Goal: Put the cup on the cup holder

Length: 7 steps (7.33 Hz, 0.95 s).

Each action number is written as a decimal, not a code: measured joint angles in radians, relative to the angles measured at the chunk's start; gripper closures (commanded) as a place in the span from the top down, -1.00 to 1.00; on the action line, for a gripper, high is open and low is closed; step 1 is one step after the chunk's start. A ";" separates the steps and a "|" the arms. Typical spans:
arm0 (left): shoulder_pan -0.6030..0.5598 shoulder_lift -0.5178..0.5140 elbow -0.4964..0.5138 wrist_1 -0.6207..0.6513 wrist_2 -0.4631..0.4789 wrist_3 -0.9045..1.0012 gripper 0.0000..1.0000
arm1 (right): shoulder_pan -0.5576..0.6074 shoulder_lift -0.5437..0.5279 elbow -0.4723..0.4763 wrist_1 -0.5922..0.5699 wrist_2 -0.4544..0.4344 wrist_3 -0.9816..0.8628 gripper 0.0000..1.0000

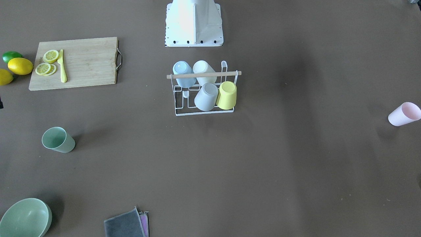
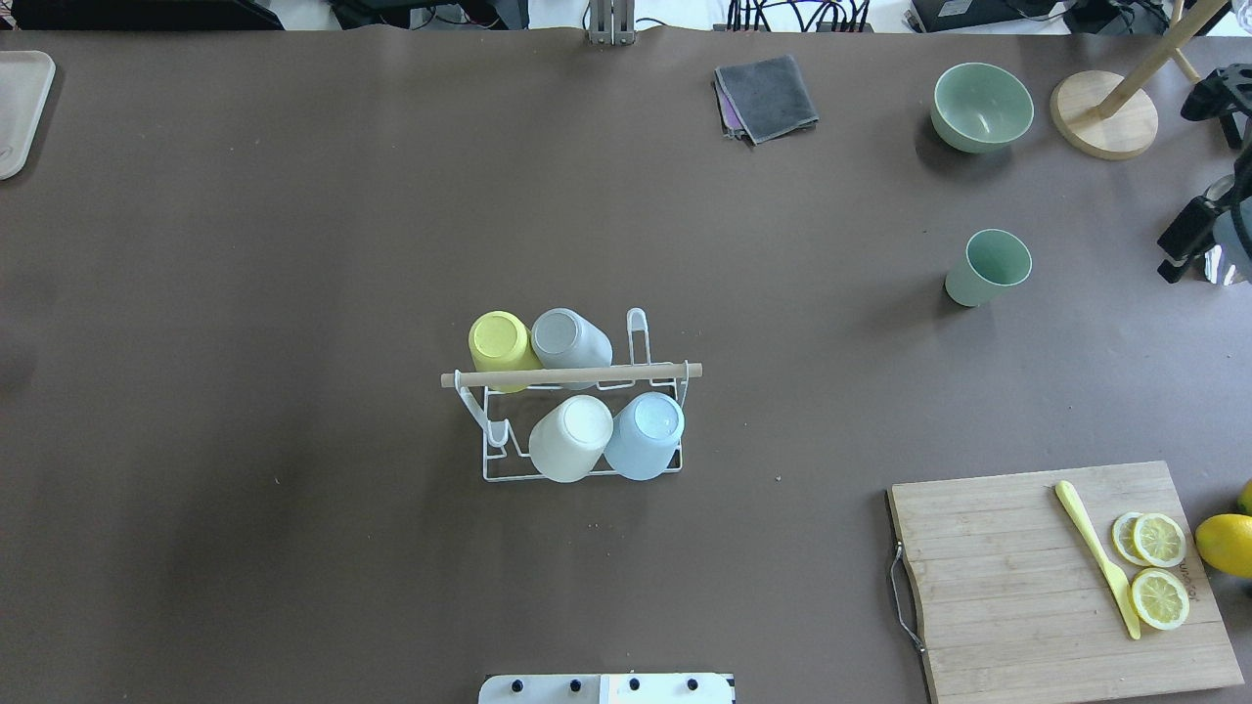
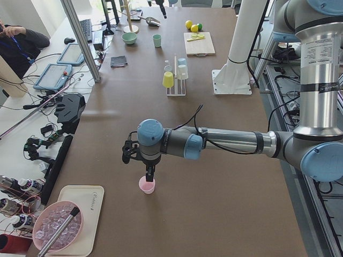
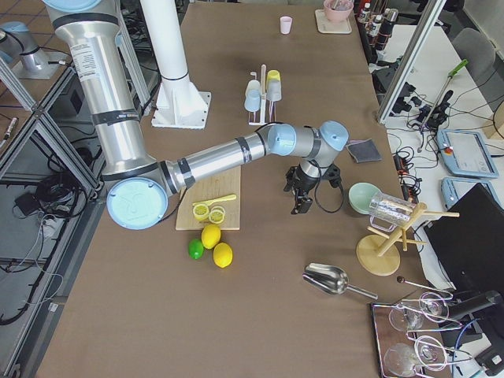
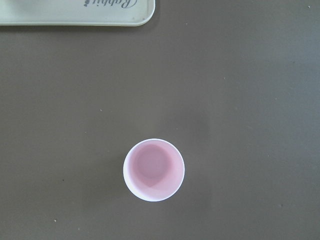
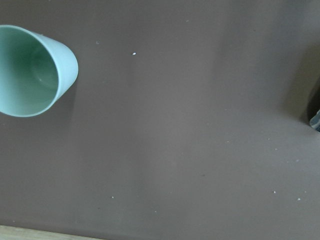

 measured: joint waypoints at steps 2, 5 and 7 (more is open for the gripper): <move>0.072 -0.021 -0.028 -0.001 0.005 0.001 0.97 | -0.076 0.109 -0.051 -0.070 -0.038 0.035 0.98; 0.209 -0.053 -0.055 -0.005 0.115 0.002 0.97 | -0.124 0.332 -0.280 -0.084 -0.054 0.042 0.98; 0.301 -0.063 -0.050 -0.004 0.282 0.020 0.97 | -0.178 0.423 -0.395 -0.084 -0.080 0.032 0.98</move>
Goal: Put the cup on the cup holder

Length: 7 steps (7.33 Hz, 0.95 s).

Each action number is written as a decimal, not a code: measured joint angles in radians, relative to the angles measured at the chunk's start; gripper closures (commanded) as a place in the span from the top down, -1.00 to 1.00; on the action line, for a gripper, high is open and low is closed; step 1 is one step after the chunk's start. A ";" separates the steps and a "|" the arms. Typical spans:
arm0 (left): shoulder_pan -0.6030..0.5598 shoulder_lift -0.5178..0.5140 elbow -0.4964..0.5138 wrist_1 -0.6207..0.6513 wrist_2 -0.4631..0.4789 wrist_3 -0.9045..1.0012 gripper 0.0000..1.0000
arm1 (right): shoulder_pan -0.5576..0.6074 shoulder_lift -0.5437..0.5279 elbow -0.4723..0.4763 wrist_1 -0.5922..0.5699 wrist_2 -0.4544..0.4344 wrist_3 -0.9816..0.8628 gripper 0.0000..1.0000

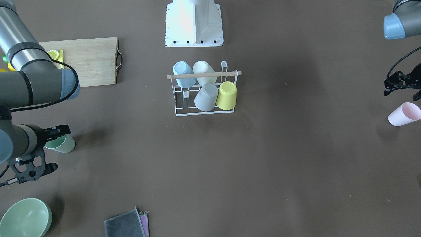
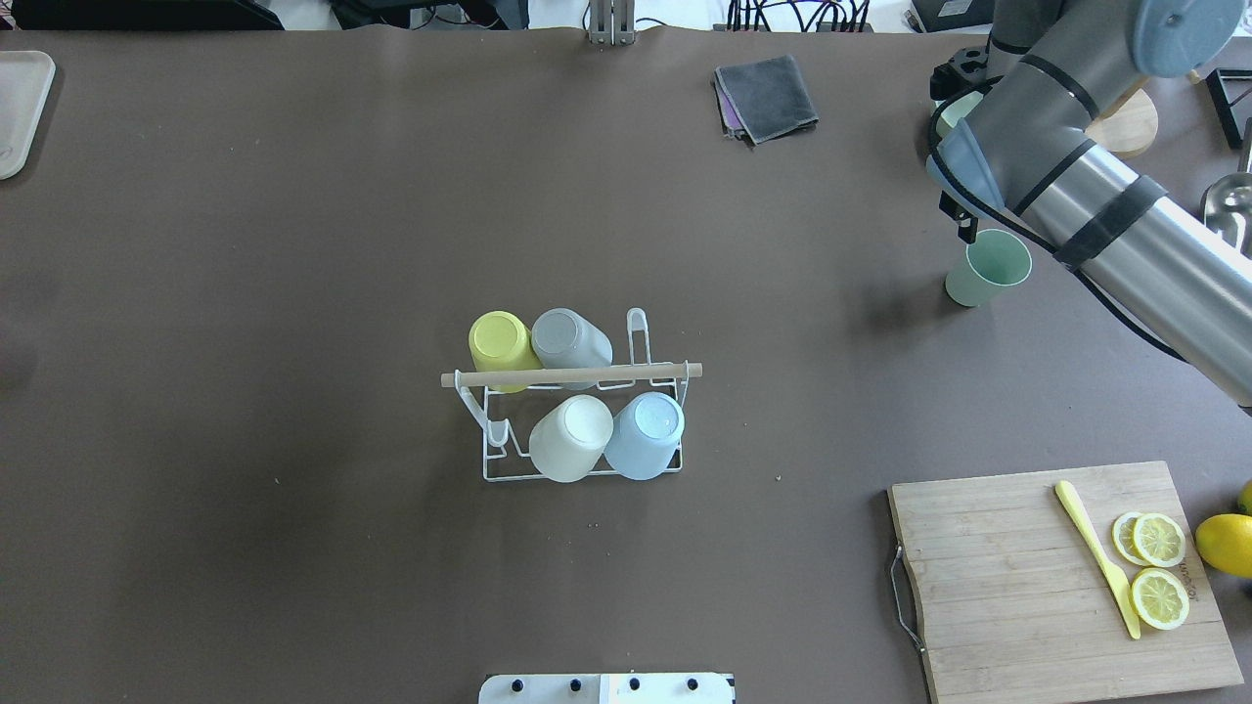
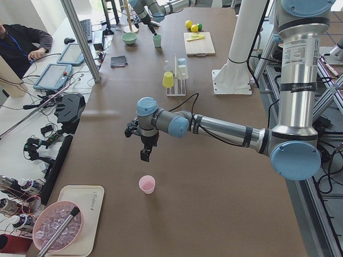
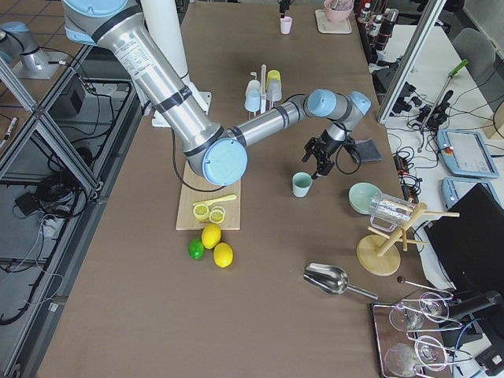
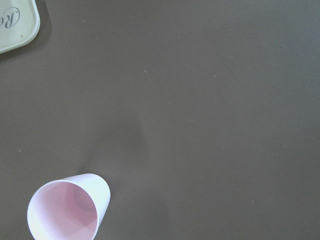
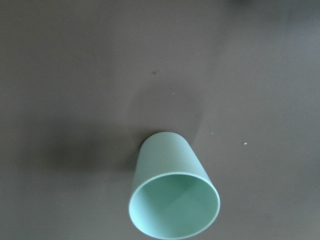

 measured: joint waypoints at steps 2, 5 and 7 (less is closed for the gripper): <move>0.059 -0.014 0.005 0.012 0.162 0.086 0.97 | -0.034 0.019 -0.042 -0.002 -0.048 -0.063 0.98; 0.124 -0.061 0.010 0.099 0.370 0.259 0.97 | -0.039 0.060 -0.141 0.000 -0.072 -0.110 0.98; 0.138 -0.089 0.006 0.132 0.467 0.436 0.97 | -0.038 0.113 -0.197 0.004 -0.104 -0.139 0.98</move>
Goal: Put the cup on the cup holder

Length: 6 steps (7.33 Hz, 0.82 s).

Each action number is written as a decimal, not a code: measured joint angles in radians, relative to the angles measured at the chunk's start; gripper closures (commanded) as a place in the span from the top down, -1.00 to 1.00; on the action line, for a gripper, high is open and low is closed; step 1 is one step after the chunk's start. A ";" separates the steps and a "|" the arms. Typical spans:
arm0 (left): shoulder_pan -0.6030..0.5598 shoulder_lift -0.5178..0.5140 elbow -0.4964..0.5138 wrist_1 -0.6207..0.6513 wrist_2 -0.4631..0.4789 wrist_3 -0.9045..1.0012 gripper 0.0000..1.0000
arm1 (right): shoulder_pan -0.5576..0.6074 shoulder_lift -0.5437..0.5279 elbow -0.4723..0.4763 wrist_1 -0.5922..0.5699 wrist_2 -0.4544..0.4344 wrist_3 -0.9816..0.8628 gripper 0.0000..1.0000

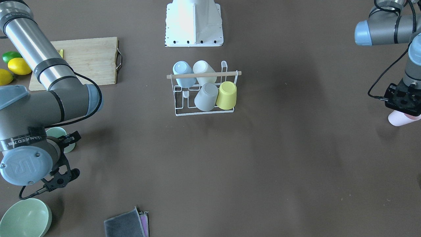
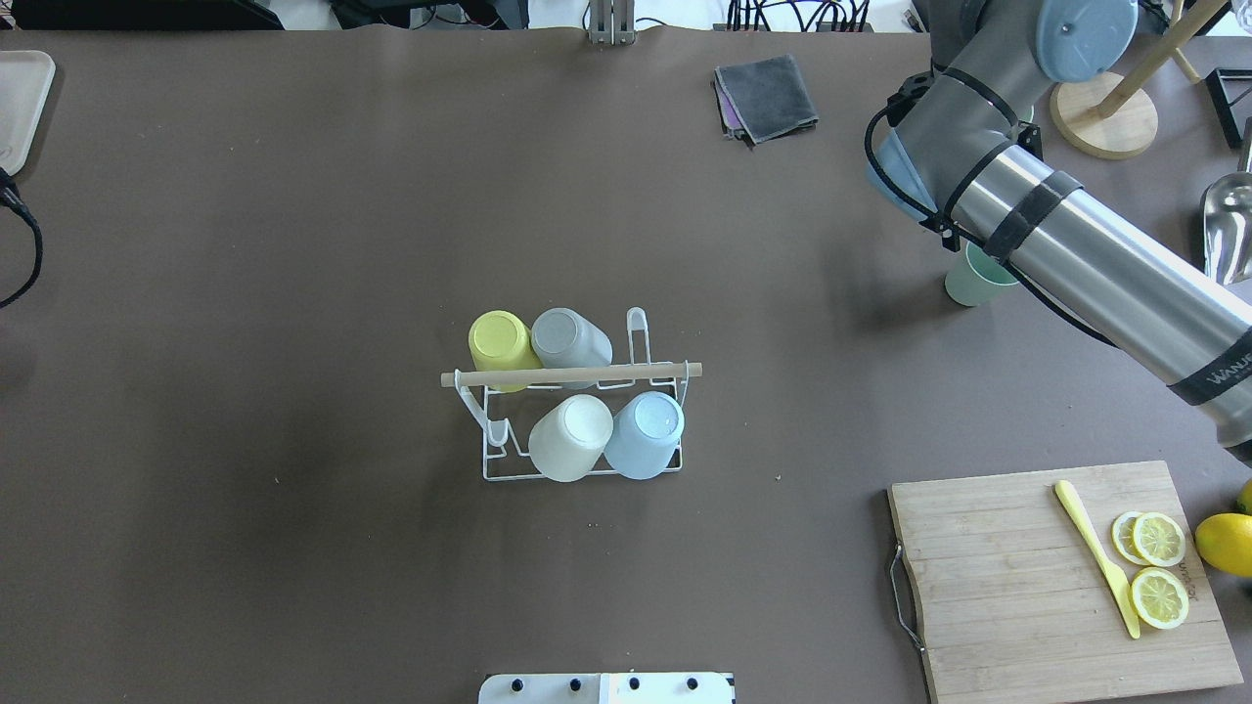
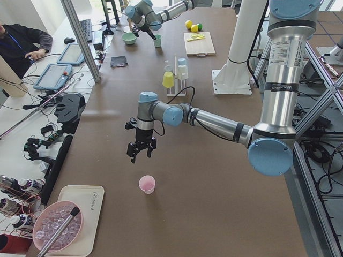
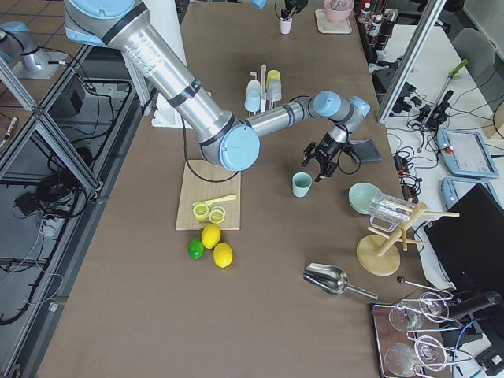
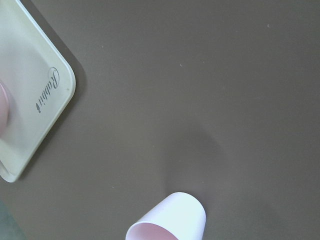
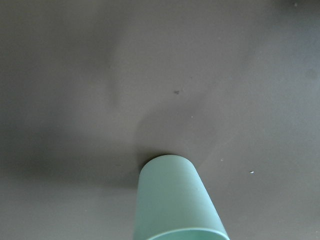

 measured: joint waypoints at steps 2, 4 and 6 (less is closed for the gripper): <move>0.033 -0.034 0.001 0.015 0.112 0.251 0.97 | -0.003 0.032 -0.056 0.014 -0.022 -0.064 0.98; 0.133 -0.047 0.026 0.024 0.221 0.363 0.97 | -0.009 0.087 -0.155 0.018 -0.013 -0.084 0.98; 0.204 -0.045 0.053 0.037 0.308 0.515 0.97 | -0.029 0.115 -0.218 0.012 -0.020 -0.088 0.98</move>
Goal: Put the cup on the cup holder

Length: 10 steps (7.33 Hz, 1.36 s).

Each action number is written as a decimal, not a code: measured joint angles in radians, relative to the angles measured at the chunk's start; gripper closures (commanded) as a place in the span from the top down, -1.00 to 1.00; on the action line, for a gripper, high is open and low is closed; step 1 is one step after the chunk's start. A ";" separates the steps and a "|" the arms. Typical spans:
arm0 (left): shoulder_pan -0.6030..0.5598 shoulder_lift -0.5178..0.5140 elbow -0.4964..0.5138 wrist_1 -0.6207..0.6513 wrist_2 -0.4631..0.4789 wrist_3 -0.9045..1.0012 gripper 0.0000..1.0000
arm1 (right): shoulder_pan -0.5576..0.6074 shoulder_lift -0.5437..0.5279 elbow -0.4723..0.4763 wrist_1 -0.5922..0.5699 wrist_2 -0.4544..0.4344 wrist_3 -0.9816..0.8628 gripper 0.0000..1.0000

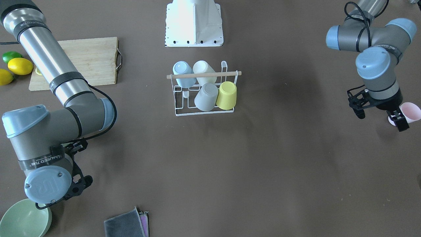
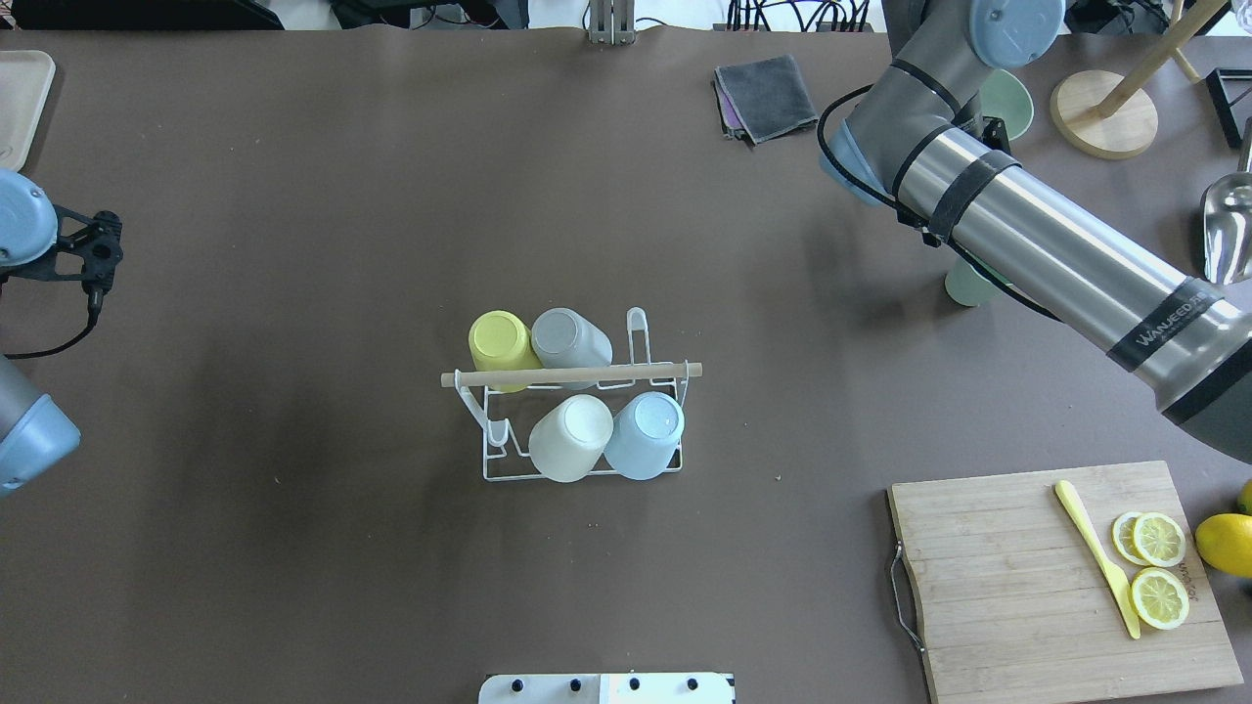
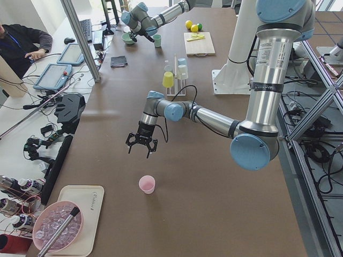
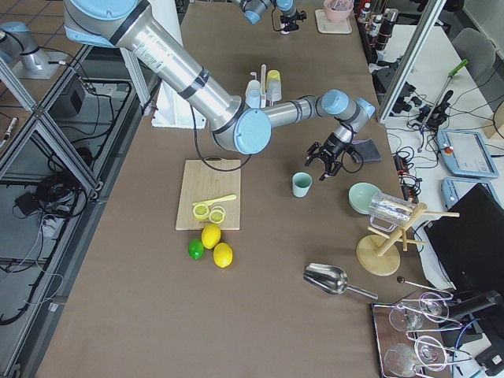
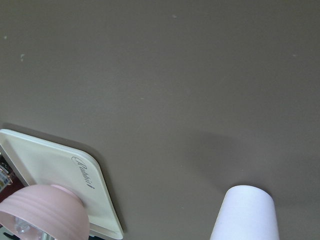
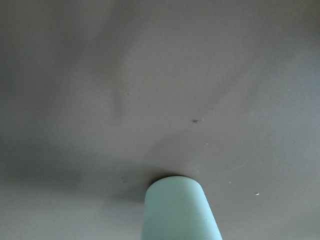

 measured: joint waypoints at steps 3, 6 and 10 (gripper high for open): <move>0.047 0.011 0.076 0.005 0.085 0.175 0.96 | -0.025 0.023 -0.066 -0.008 -0.063 -0.040 0.98; 0.059 0.013 0.140 0.004 0.135 0.294 0.96 | -0.048 0.048 -0.125 -0.020 -0.106 -0.116 0.98; 0.059 0.014 0.119 0.059 0.131 0.268 0.96 | -0.075 0.058 -0.146 -0.059 -0.135 -0.170 0.98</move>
